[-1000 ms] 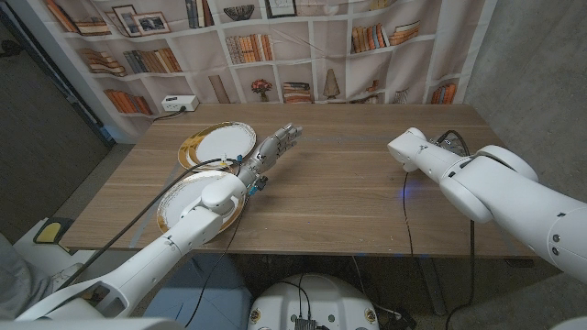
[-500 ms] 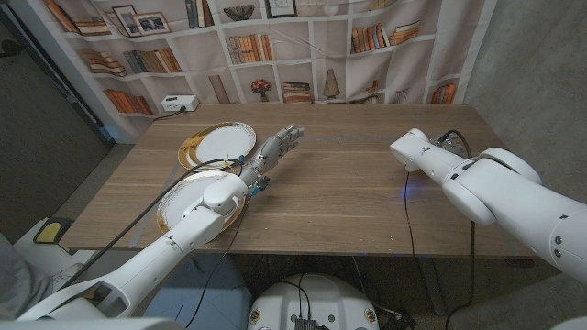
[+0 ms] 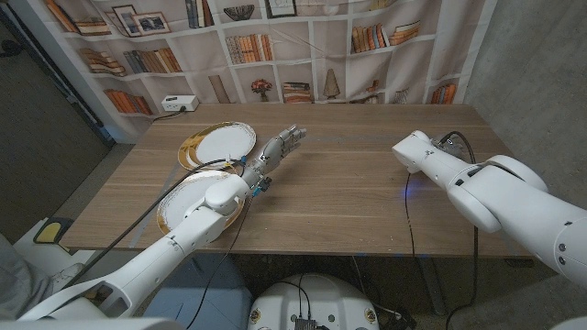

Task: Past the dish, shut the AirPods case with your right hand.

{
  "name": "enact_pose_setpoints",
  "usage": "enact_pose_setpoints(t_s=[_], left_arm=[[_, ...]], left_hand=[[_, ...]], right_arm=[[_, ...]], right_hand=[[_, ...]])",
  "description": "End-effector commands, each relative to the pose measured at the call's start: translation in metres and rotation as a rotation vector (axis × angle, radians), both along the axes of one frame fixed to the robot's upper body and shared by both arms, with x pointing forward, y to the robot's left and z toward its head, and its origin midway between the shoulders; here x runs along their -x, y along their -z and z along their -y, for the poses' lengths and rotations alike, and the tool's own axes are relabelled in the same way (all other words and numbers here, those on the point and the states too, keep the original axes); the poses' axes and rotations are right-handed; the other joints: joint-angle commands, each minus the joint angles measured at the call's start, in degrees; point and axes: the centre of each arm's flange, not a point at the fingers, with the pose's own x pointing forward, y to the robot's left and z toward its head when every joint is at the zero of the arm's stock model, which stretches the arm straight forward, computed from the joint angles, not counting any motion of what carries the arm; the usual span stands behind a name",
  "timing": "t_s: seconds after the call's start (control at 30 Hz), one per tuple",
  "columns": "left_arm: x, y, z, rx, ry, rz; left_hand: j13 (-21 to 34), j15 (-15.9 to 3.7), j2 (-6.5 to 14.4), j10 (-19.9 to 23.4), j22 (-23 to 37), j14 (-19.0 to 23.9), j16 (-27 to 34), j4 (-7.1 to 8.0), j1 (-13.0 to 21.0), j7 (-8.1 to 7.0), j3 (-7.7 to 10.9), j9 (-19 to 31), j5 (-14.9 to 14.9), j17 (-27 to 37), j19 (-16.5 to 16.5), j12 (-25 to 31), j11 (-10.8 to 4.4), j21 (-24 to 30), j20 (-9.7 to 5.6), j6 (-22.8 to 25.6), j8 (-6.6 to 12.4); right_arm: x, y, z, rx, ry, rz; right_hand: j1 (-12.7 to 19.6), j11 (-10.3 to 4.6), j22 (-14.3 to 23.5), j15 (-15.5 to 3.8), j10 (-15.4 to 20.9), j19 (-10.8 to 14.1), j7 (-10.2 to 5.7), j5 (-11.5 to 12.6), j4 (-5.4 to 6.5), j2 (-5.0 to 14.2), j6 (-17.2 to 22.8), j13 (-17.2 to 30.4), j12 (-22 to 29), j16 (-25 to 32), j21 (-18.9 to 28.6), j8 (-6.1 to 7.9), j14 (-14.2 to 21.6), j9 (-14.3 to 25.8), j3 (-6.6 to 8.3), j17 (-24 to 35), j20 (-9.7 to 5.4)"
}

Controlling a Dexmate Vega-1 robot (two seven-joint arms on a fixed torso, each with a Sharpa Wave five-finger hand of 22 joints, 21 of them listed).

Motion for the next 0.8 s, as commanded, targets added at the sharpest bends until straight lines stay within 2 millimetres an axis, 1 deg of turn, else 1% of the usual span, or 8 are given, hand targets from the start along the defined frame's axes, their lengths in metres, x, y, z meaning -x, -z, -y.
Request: enact_pose_setpoints(t_s=[0.03,0.13,0.3,0.5,0.7,0.73,0.77,0.8], left_arm=[[0.003,0.002,0.003,0.003,0.001,0.006],[0.004,0.003,0.004,0.002,0.005,0.006],[0.005,0.005,0.005,0.006,0.008,0.003],[0.006,0.007,0.006,0.01,0.012,0.003],[0.006,0.008,0.006,0.012,0.018,0.006],[0.006,0.008,0.006,0.012,0.019,0.006],[0.006,0.008,0.006,0.012,0.019,0.007],[0.006,0.009,0.006,0.013,0.02,0.008]], left_hand=[[0.31,-0.18,-0.13,0.43,0.24,0.31,-0.11,-0.13,-0.42,-0.24,0.0,0.19,-0.05,0.17,-0.22,0.27,0.11,-0.02,0.21,0.4,0.25],[0.31,-0.2,-0.13,0.45,0.24,0.32,-0.11,-0.12,-0.44,-0.24,0.0,0.19,-0.05,0.17,-0.23,0.27,0.1,-0.02,0.19,0.4,0.24],[0.31,-0.19,-0.13,0.47,0.24,0.31,-0.12,-0.12,-0.47,-0.16,0.0,0.19,-0.05,0.18,-0.25,0.26,0.05,-0.03,0.23,0.31,0.19],[0.32,-0.21,-0.13,0.61,0.25,0.33,-0.11,-0.11,-0.51,-0.2,0.0,0.19,-0.04,0.18,-0.25,0.28,0.03,-0.03,0.17,0.37,0.2],[0.32,-0.22,-0.14,0.57,0.25,0.33,-0.11,-0.1,-0.55,-0.16,-0.01,0.19,-0.04,0.18,-0.26,0.24,-0.14,-0.03,0.24,0.37,0.19],[0.32,-0.23,-0.14,0.57,0.25,0.33,-0.11,-0.1,-0.56,-0.16,-0.01,0.19,-0.04,0.18,-0.23,0.24,-0.14,-0.02,0.19,0.35,0.18],[0.32,-0.22,-0.14,0.58,0.25,0.33,-0.11,-0.1,-0.56,-0.16,-0.01,0.19,-0.04,0.18,-0.26,0.24,-0.13,-0.03,0.19,0.38,0.19],[0.32,-0.2,-0.14,0.57,0.25,0.34,-0.11,-0.1,-0.57,-0.17,-0.01,0.19,-0.04,0.18,-0.25,0.23,-0.09,-0.03,0.19,0.38,0.19]], right_arm=[[0.006,0.002,0.001,0.016,0.005,0.039],[0.007,0.002,0.0,0.018,0.004,0.042],[0.01,0.003,-0.001,0.022,0.005,0.05],[0.014,0.002,-0.002,0.03,0.009,0.061],[0.019,0.001,-0.005,0.042,0.013,0.073],[0.02,0.001,-0.006,0.047,0.022,0.07],[0.021,0.001,-0.007,0.051,0.031,0.067],[0.022,0.001,-0.007,0.047,0.028,0.069]], right_hand=[[1.51,-2.56,0.04,-2.23,2.39,1.81,-1.22,-0.14,0.19,0.37,1.04,0.7,0.81,0.91,0.43,0.77,0.87,0.05,1.21,0.43,-1.94],[1.93,-3.08,0.03,-2.43,3.03,1.99,-1.15,-0.14,0.17,0.4,1.06,0.83,0.98,1.1,0.48,0.71,1.18,0.03,1.61,0.46,-1.89],[2.37,-3.12,0.03,-2.78,3.35,2.08,-1.2,-0.13,0.05,0.3,1.16,0.95,1.02,1.23,0.48,0.68,1.41,0.0,1.94,0.45,-1.75],[2.86,-3.18,0.02,-3.23,4.49,2.28,-0.81,-0.16,0.0,0.08,1.55,1.16,1.38,1.48,0.5,0.72,1.92,-0.03,2.32,0.43,-1.6],[3.02,-2.81,0.02,-3.5,5.5,2.56,-0.61,-0.25,0.09,-0.16,2.2,1.35,1.71,1.73,0.54,0.85,2.47,-0.05,2.44,0.43,-1.43],[3.03,-2.65,0.02,-3.58,5.8,2.7,-0.58,-0.27,0.12,-0.2,2.24,1.39,1.82,1.82,0.58,0.83,2.66,-0.05,2.45,0.43,-1.4],[3.03,-1.88,0.02,-3.52,6.19,3.04,-0.48,-0.31,0.2,-0.25,2.32,1.42,1.92,1.96,0.68,0.81,2.97,-0.06,2.47,0.43,-1.41],[3.04,-1.84,0.02,-3.68,6.23,3.25,-0.28,-0.32,0.23,-0.25,2.37,1.43,1.9,2.05,0.74,0.8,3.16,-0.06,2.49,0.44,-1.43]])
